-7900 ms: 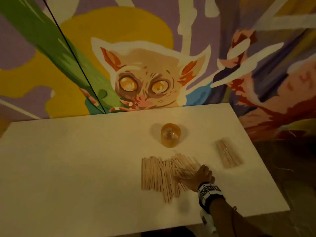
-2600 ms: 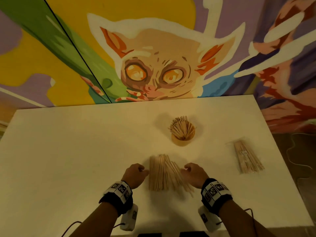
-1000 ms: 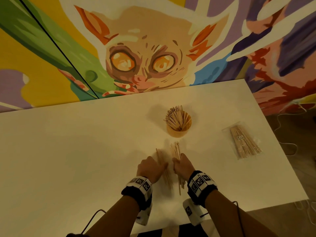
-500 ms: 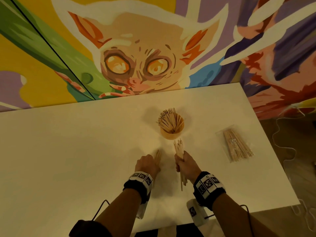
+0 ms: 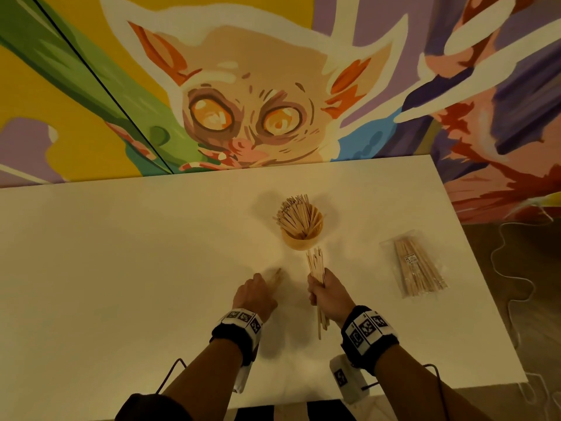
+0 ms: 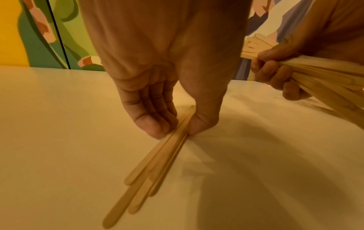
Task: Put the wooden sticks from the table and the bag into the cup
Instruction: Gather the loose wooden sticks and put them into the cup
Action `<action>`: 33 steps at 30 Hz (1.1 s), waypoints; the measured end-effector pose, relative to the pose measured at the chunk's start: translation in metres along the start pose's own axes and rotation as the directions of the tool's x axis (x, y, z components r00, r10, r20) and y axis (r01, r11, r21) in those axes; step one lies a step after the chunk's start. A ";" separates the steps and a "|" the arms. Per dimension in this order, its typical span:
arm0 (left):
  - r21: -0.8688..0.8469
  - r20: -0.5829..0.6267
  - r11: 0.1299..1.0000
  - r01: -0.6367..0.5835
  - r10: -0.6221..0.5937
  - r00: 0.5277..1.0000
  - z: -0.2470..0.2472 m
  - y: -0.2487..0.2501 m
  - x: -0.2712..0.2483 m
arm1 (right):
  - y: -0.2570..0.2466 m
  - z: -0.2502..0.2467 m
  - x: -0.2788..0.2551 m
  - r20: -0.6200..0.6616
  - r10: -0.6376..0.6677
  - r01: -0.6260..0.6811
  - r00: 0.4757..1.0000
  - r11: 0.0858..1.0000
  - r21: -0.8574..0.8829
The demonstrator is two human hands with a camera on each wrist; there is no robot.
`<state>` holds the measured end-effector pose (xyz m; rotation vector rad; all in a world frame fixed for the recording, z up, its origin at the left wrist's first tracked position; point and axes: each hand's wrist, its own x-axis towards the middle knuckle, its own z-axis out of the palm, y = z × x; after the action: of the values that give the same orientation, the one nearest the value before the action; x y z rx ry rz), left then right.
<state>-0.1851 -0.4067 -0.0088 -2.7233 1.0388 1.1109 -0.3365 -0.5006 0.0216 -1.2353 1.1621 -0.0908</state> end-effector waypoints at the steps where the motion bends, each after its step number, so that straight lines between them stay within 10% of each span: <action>1: 0.010 0.002 1.000 -0.006 0.006 1.000 0.001 -0.001 0.000 | 0.000 0.000 0.000 0.002 -0.008 0.008 1.000 1.000 0.002; 10: 0.195 -0.020 0.970 -0.142 0.149 0.989 0.009 -0.004 0.000 | -0.015 -0.002 -0.005 -0.036 -0.192 0.193 0.981 0.980 0.050; 20: 0.188 -0.029 0.966 -0.177 0.186 0.982 0.008 -0.012 0.000 | -0.111 -0.027 0.023 -0.289 -0.527 0.581 0.800 0.801 0.147; 33: 0.290 0.004 0.910 -0.298 0.310 0.951 0.009 -0.021 -0.004 | -0.092 -0.012 0.085 -0.181 -0.360 0.245 0.915 0.853 -0.461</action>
<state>-0.1801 -0.3853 -0.0174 -2.4205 1.5390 0.8490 -0.2588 -0.5974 0.0396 -1.8461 1.2413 -0.2537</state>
